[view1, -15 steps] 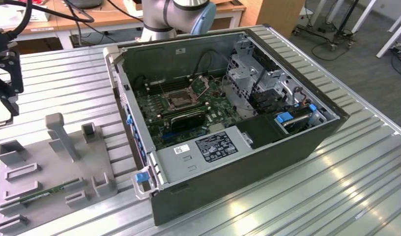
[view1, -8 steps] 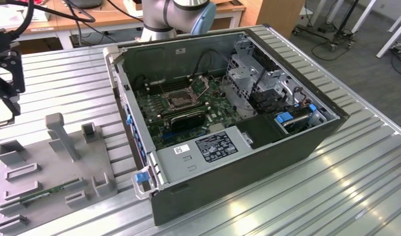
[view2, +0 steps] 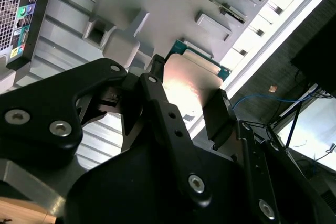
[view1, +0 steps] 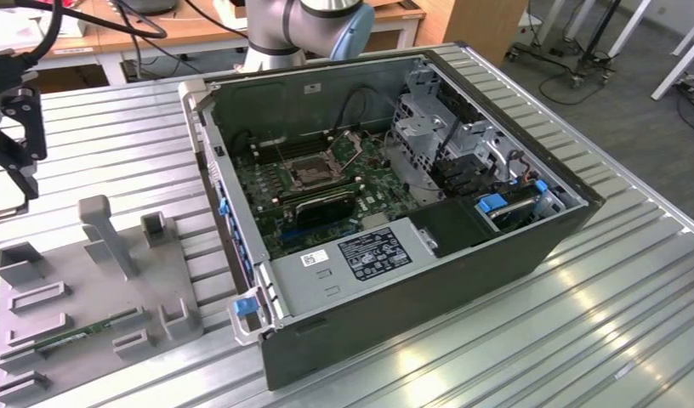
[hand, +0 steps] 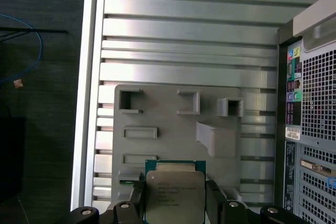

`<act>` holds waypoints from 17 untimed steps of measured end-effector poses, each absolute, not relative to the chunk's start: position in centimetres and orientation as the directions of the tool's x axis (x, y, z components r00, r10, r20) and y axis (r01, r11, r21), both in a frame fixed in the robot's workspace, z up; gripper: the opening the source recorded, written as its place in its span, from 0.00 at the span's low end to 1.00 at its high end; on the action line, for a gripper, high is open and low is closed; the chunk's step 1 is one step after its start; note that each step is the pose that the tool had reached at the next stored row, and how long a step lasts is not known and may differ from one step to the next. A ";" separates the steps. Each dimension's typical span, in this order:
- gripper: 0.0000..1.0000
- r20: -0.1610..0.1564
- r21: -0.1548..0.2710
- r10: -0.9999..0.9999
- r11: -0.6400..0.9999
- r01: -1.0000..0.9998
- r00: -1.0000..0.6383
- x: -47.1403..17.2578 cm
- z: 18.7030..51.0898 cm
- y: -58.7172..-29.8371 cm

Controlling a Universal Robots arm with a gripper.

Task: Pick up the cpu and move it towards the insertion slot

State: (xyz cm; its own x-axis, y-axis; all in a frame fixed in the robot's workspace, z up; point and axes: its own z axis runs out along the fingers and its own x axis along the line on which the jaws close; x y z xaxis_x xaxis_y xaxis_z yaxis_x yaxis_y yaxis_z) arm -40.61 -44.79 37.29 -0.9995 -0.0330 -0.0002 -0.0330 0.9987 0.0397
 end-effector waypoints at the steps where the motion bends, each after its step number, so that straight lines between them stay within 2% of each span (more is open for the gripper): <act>1: 0.55 0.000 0.040 -0.033 0.999 -0.033 -0.999 -40.6 37.3 -44.8; 17: 0.55 0.000 0.040 -0.033 0.999 -0.033 -0.999 -39.9 37.3 -44.8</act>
